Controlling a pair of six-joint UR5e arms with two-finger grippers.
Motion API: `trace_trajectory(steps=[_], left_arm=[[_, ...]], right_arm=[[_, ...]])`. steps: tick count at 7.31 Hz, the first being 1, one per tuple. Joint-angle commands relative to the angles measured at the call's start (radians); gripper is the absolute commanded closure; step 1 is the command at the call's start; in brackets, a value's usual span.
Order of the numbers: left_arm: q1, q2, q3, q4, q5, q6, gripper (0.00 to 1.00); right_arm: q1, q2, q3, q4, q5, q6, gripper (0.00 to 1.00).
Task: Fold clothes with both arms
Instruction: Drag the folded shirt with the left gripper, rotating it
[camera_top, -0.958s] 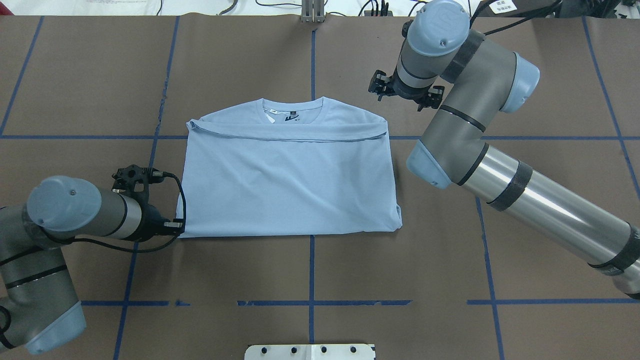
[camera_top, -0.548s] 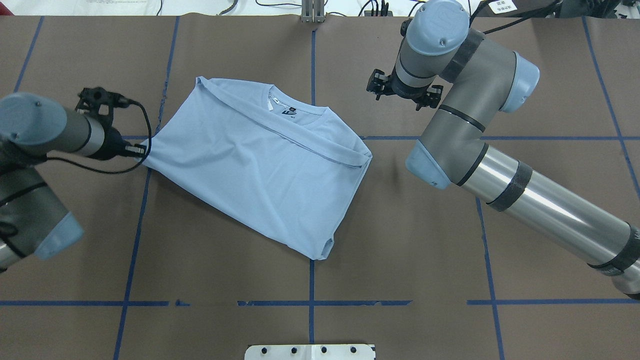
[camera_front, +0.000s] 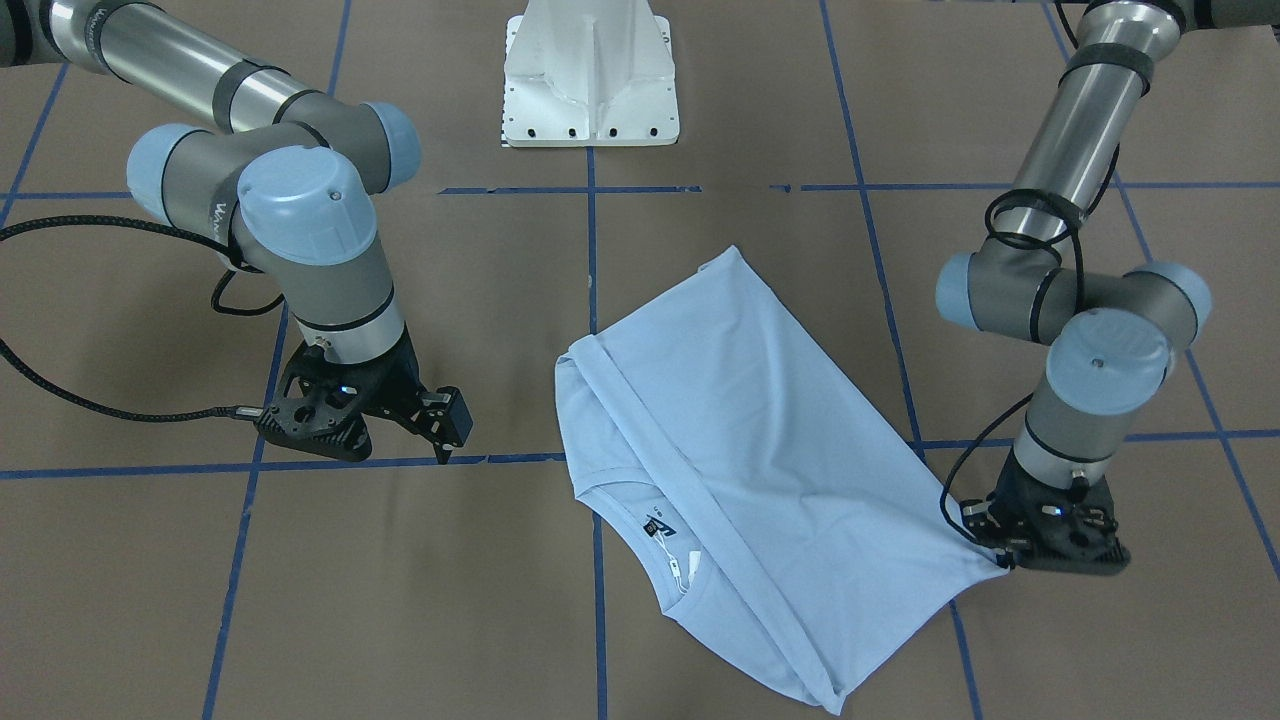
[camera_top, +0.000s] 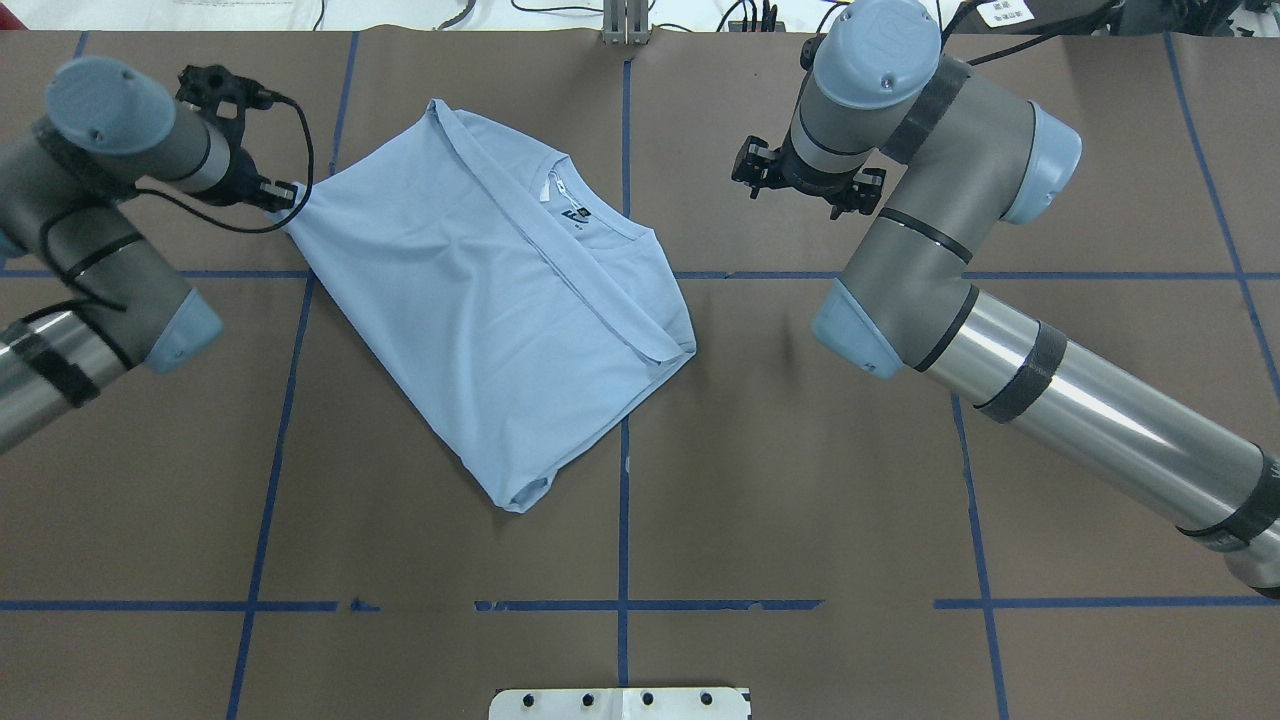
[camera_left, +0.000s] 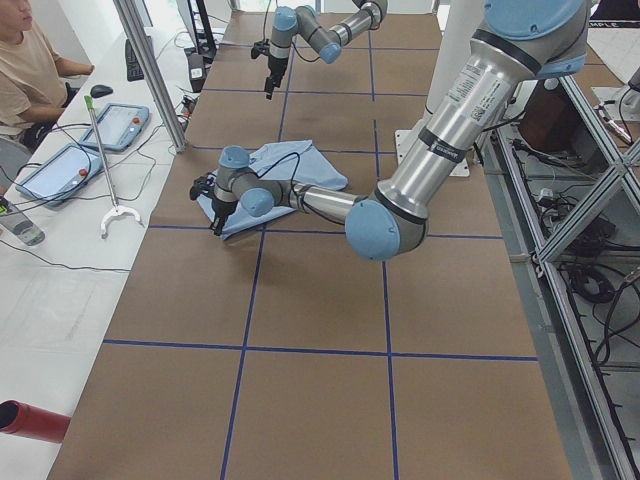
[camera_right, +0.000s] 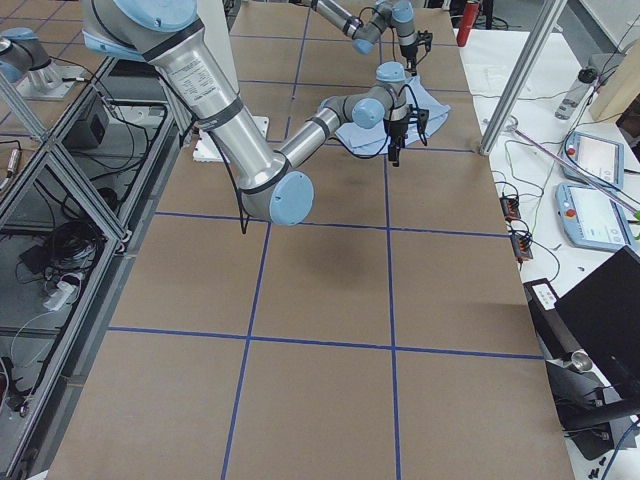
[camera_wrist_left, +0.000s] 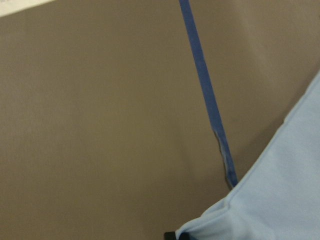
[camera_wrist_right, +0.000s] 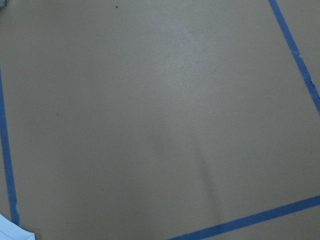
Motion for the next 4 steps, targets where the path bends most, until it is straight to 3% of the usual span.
trace_trajectory(steps=[1,2,4], left_arm=[[-0.033,-0.077,0.123,-0.065,0.053,0.025,0.76],[-0.036,-0.053,0.1,-0.122,0.05,0.051,0.01],[-0.058,0.067,-0.05,-0.133,-0.11,0.057,0.0]], right_arm=[[-0.006,0.001,0.008,0.002,-0.003,0.01,0.0],[-0.014,0.013,0.002,0.002,-0.004,0.018,0.0],[-0.066,0.041,-0.007,0.002,-0.012,0.065,0.0]])
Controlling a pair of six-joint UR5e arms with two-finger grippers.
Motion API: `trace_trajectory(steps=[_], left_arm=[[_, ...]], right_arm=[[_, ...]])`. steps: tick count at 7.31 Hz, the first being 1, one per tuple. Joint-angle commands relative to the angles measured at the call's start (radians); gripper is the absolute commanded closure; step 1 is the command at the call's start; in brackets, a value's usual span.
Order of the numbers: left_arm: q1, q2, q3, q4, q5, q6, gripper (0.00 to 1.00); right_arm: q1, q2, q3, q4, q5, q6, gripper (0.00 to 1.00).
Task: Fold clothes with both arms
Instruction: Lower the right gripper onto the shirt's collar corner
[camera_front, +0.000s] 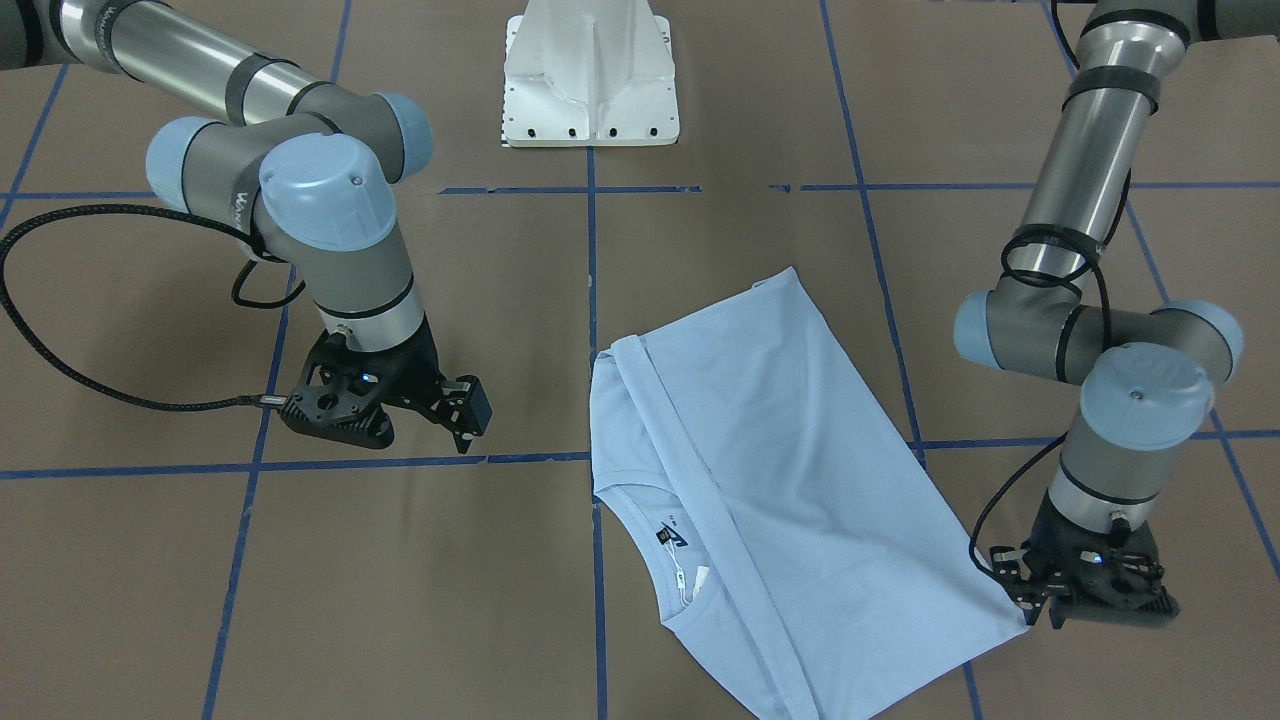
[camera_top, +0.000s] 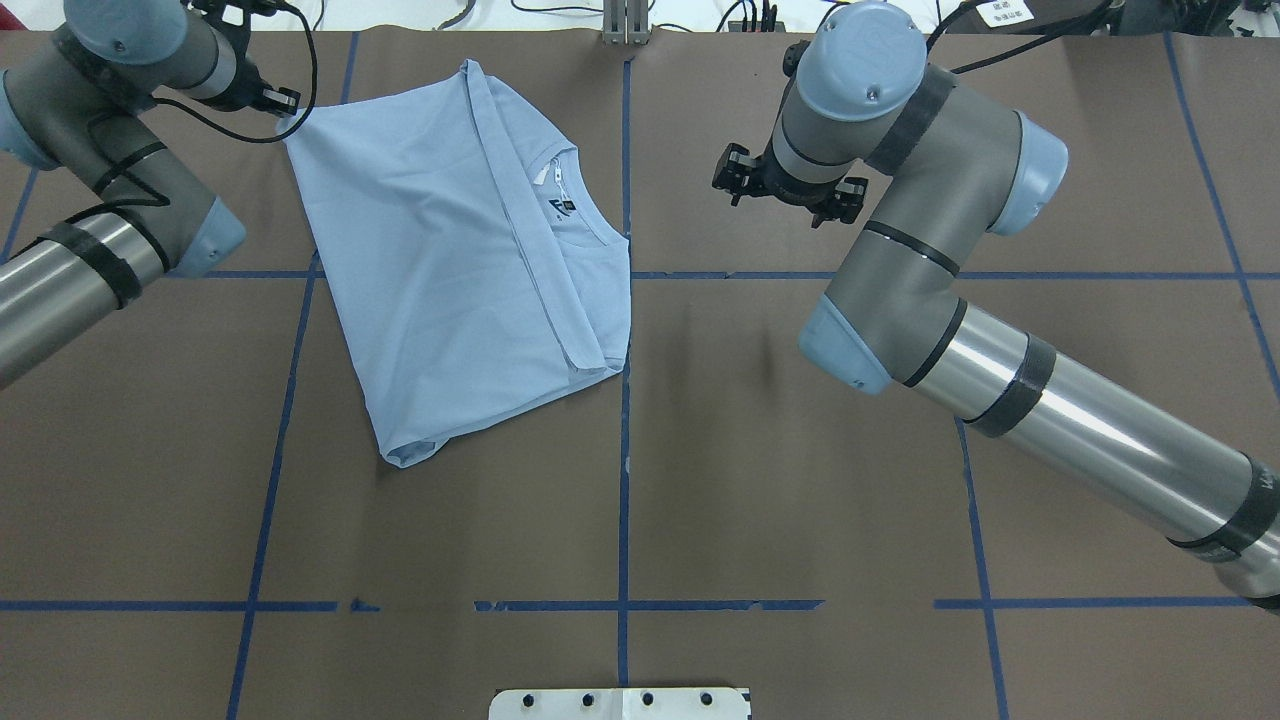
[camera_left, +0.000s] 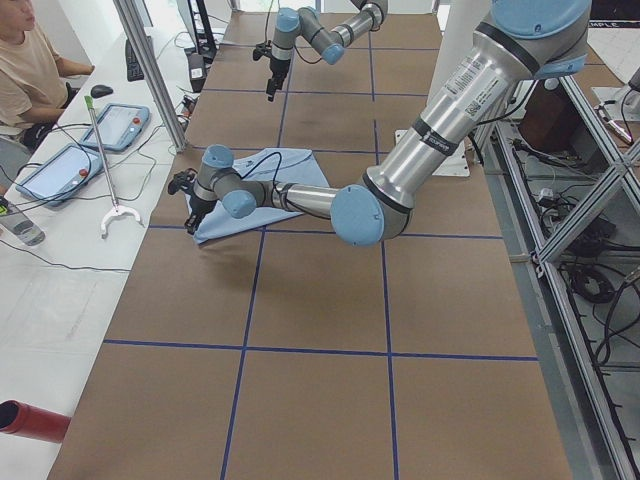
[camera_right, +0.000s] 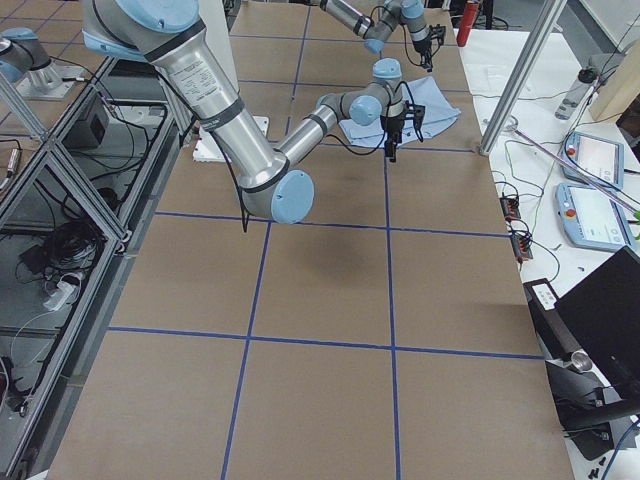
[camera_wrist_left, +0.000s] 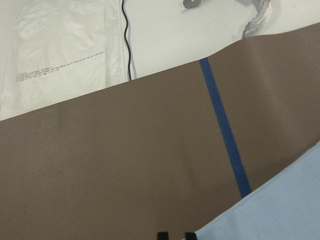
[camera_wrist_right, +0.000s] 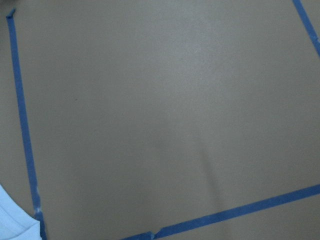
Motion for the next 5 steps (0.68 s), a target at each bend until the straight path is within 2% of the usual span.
trace_trajectory(steps=[1,2,3,4,5], left_arm=[[-0.012,0.086,-0.129,-0.008,-0.093,0.004,0.0],[-0.012,0.094,-0.148,-0.008,-0.094,0.004,0.0],[-0.012,0.096,-0.148,-0.01,-0.094,0.002,0.0],[-0.012,0.099,-0.148,-0.01,-0.1,0.002,0.0],[-0.012,0.099,-0.148,-0.011,-0.108,0.001,0.0]], right_arm=[[-0.066,0.044,-0.011,-0.001,-0.025,0.107,0.01],[-0.118,0.108,-0.073,-0.001,-0.077,0.15,0.06],[-0.169,0.187,-0.174,-0.001,-0.143,0.167,0.12],[-0.201,0.225,-0.227,-0.001,-0.174,0.164,0.16],[-0.22,0.235,-0.244,-0.001,-0.176,0.16,0.28]])
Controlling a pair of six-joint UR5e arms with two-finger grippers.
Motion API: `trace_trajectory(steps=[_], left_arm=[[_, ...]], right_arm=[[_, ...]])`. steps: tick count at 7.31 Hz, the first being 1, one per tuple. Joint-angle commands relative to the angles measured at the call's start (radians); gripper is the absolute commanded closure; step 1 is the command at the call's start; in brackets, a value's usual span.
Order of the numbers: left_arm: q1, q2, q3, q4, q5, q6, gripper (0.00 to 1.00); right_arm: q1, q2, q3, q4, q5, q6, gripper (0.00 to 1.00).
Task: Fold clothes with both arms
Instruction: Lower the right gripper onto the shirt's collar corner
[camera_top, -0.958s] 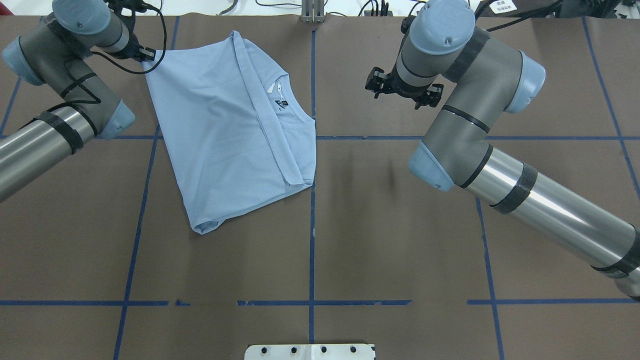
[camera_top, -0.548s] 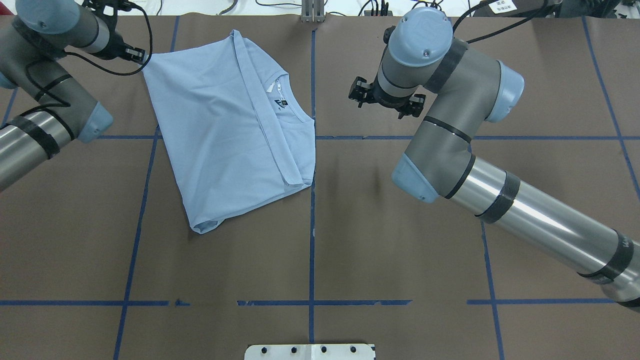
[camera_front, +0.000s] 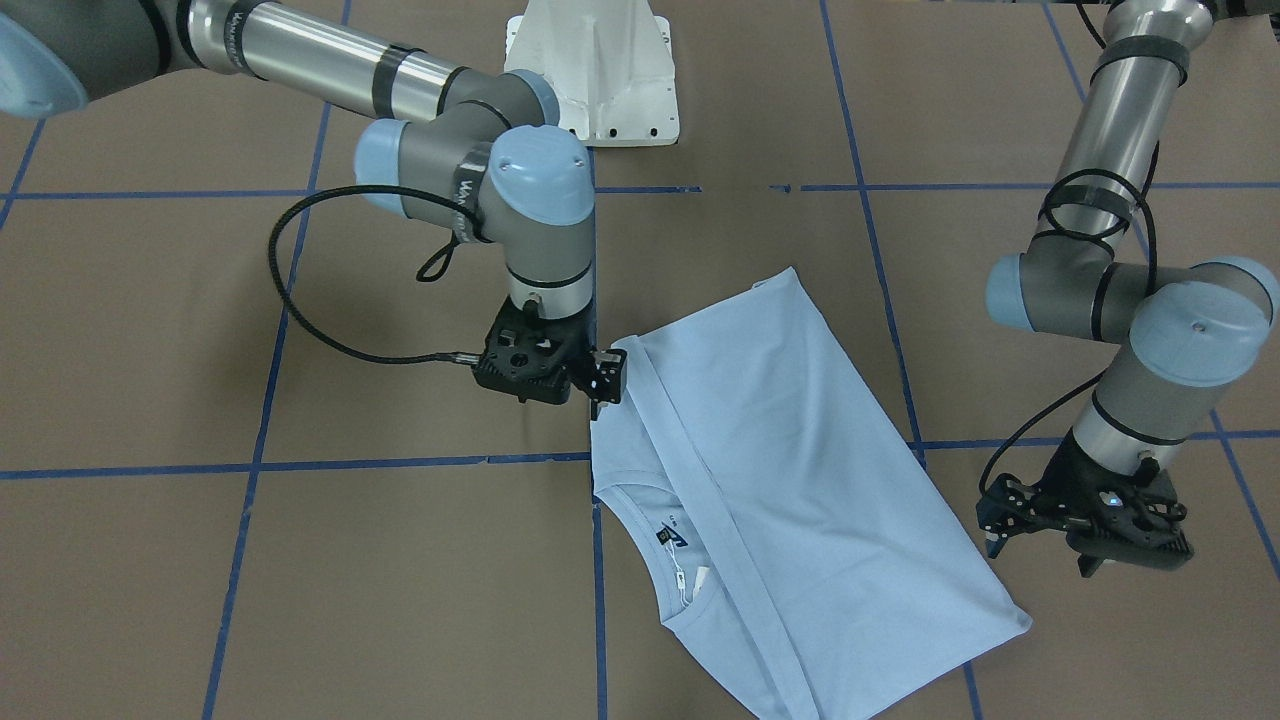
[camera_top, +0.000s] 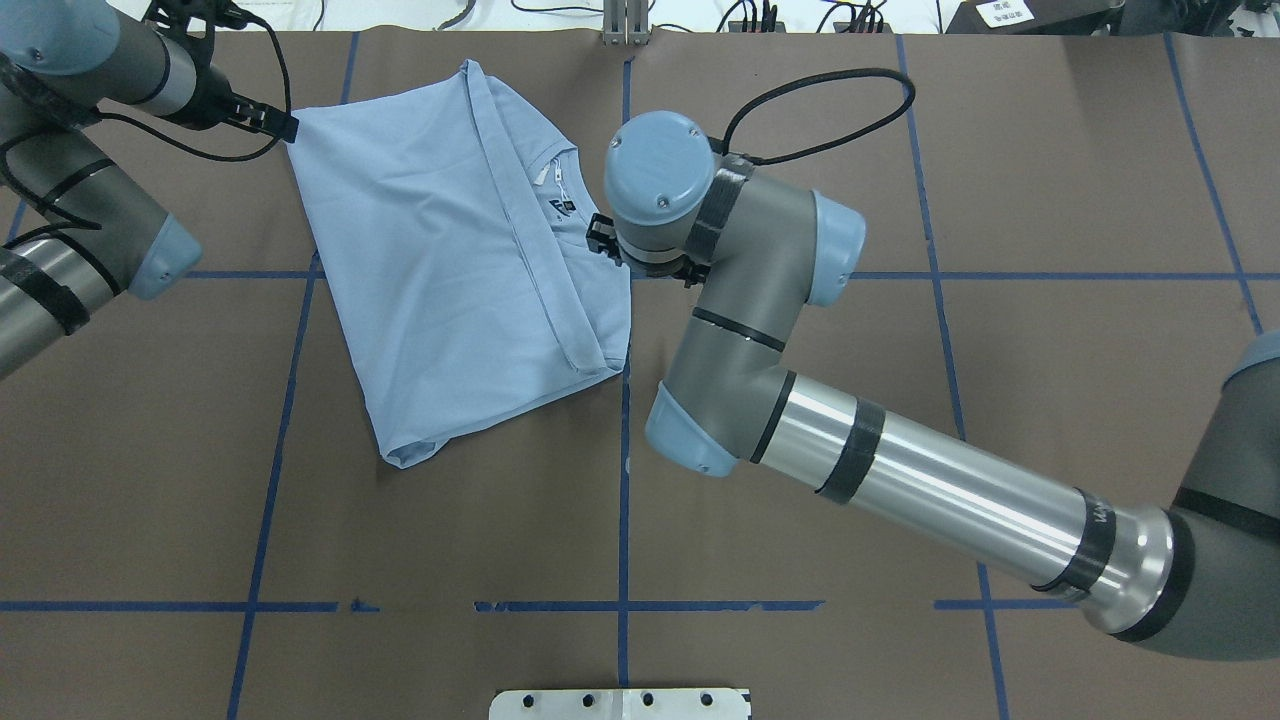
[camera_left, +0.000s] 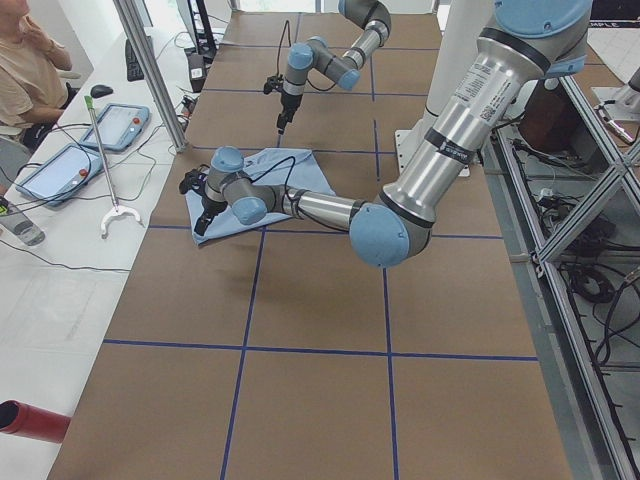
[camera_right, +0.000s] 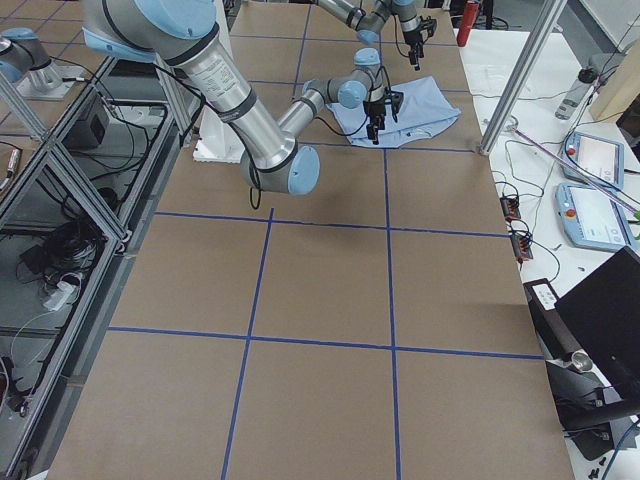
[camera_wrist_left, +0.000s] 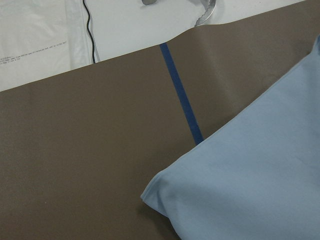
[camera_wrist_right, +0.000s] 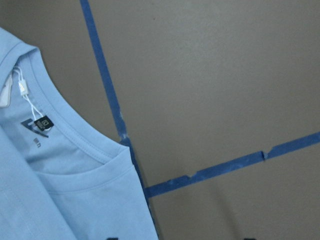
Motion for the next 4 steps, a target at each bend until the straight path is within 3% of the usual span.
trace_trajectory(steps=[1,4], left_arm=[[0.0,0.002,-0.002,-0.001,-0.008,-0.006,0.0],[0.0,0.002,-0.002,-0.001,-0.008,-0.008,0.0]], right_arm=[[-0.048,0.042,-0.062,-0.002,-0.027,0.001,0.34],[-0.083,0.042,-0.104,0.02,-0.083,-0.001,0.47]])
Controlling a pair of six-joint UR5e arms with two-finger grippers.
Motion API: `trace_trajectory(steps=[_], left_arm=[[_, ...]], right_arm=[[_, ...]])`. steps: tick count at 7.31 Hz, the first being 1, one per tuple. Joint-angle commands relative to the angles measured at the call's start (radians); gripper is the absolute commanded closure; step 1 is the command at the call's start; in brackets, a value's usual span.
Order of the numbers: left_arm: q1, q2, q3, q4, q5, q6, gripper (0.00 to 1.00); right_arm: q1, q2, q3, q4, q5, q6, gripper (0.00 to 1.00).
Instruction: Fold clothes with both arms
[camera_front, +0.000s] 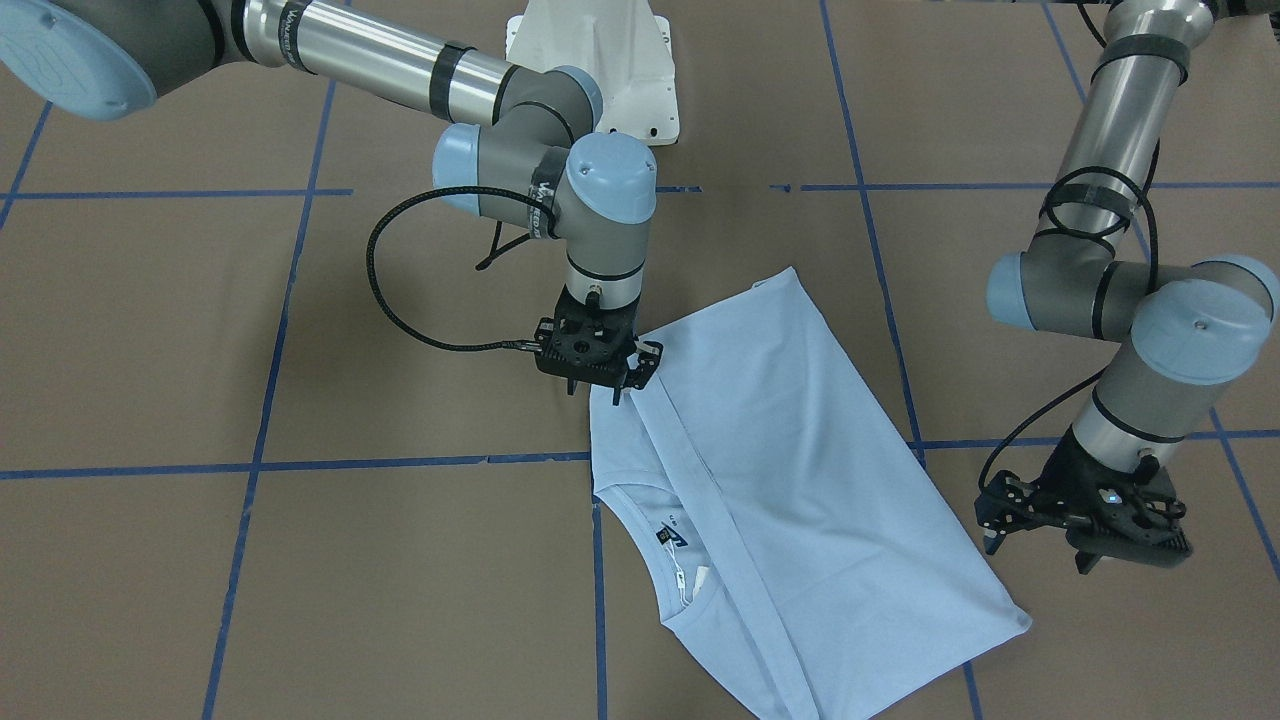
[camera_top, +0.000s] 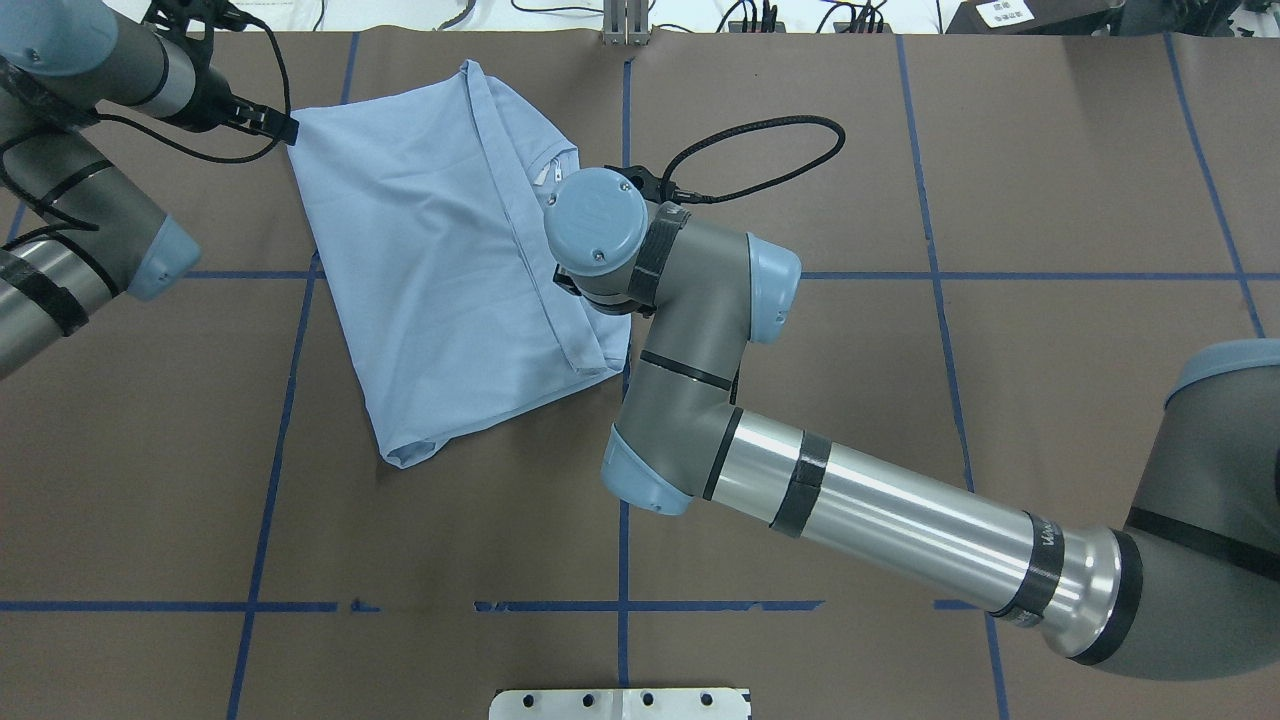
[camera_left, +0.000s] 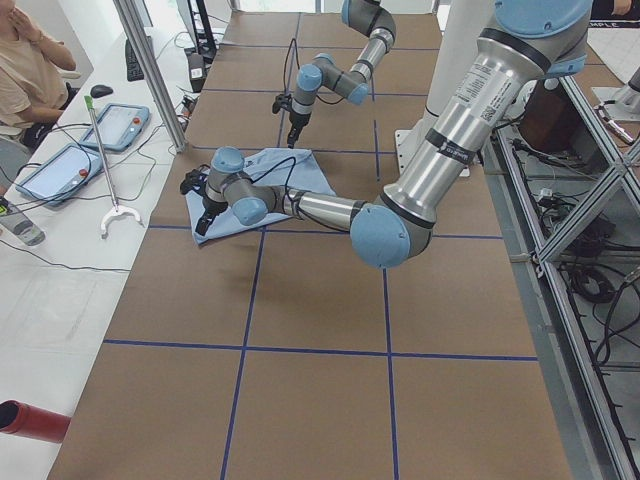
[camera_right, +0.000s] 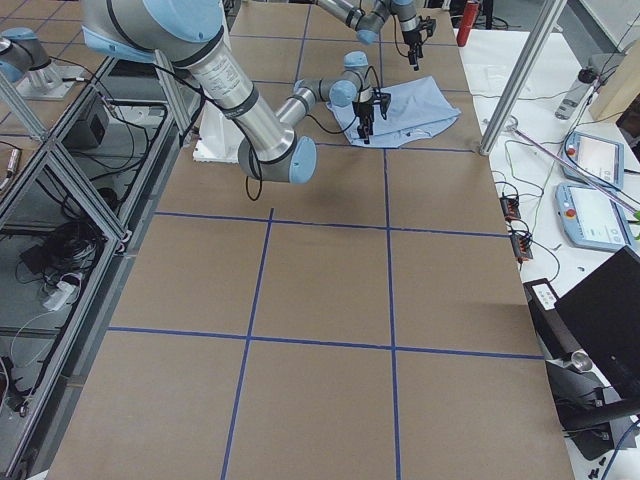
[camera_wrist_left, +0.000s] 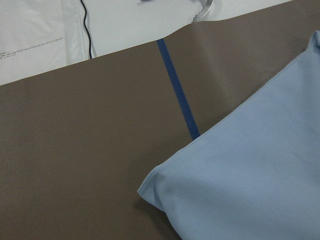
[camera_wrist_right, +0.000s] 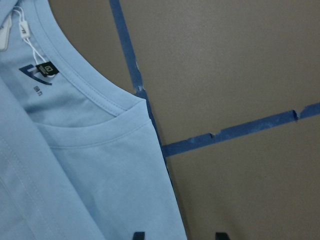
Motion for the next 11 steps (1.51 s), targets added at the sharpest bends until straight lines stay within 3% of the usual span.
trace_trajectory(steps=[1,7,11], left_arm=[[0.0,0.0,-0.002,0.0,0.0,-0.001,0.0],[0.0,0.005,-0.002,-0.002,0.0,-0.001,0.0],[0.0,0.005,-0.002,-0.002,0.0,-0.001,0.0]], right_arm=[[-0.02,0.0,-0.044,0.042,-0.031,-0.002,0.47],[-0.023,0.003,-0.044,0.045,-0.035,0.001,0.56],[-0.025,0.002,-0.044,0.045,-0.035,0.0,0.56]])
